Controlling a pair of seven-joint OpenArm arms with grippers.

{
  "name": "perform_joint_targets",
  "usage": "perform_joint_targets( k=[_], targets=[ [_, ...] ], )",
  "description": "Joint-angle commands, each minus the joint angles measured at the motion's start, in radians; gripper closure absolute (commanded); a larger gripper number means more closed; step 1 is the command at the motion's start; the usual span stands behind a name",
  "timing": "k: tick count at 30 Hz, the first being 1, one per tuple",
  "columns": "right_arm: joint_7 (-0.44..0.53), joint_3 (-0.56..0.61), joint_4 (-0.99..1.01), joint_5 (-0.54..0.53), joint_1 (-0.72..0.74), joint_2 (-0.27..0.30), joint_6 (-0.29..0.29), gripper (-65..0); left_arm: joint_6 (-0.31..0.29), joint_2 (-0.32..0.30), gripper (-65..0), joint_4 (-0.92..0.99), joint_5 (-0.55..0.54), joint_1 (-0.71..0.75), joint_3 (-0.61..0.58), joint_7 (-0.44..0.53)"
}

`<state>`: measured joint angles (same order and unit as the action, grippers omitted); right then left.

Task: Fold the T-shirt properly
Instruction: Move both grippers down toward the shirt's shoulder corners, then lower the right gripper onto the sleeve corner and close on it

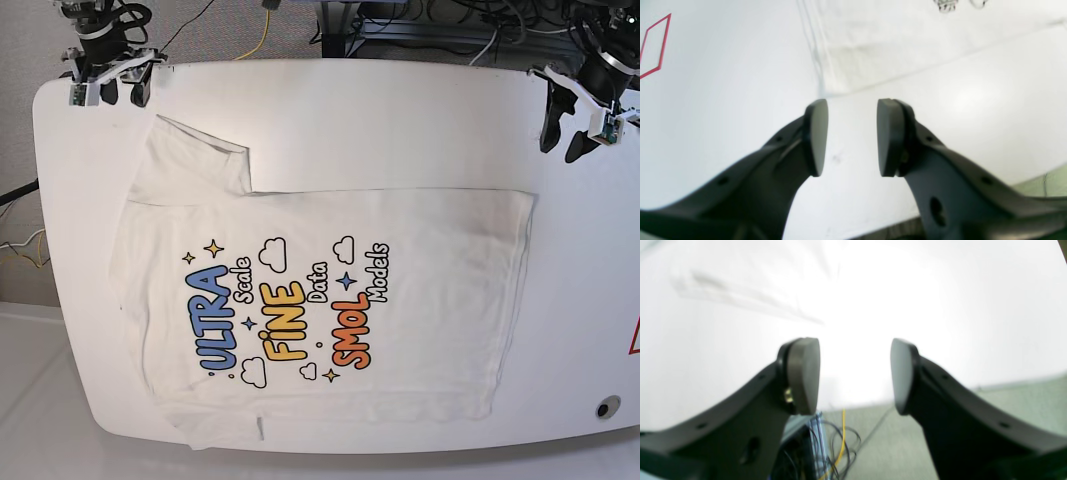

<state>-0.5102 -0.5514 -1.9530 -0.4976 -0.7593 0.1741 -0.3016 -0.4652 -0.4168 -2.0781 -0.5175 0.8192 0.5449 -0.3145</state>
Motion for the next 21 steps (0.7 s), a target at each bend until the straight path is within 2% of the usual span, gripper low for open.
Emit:
perform_joint_targets(
  k=[1, 16, 21],
  targets=[
    [0.008, -0.015, -0.021, -0.016, 0.001, 0.003, -0.009, -31.9, 0.000, -0.002, -22.8, -0.009, -0.013, -0.013, 0.004, 0.019],
    [0.021, -0.004, -0.008, -0.015, 0.081, -0.020, 0.004, -31.3, 0.002, -0.014, -18.1, 0.025, -0.028, -0.064, -0.014, 0.005],
    [0.019, -0.007, 0.010, -0.014, 0.107, -0.028, 0.005, -31.2, 0.001, -0.018, -18.4, 0.020, -0.030, -0.058, -0.012, 0.006]
  ],
)
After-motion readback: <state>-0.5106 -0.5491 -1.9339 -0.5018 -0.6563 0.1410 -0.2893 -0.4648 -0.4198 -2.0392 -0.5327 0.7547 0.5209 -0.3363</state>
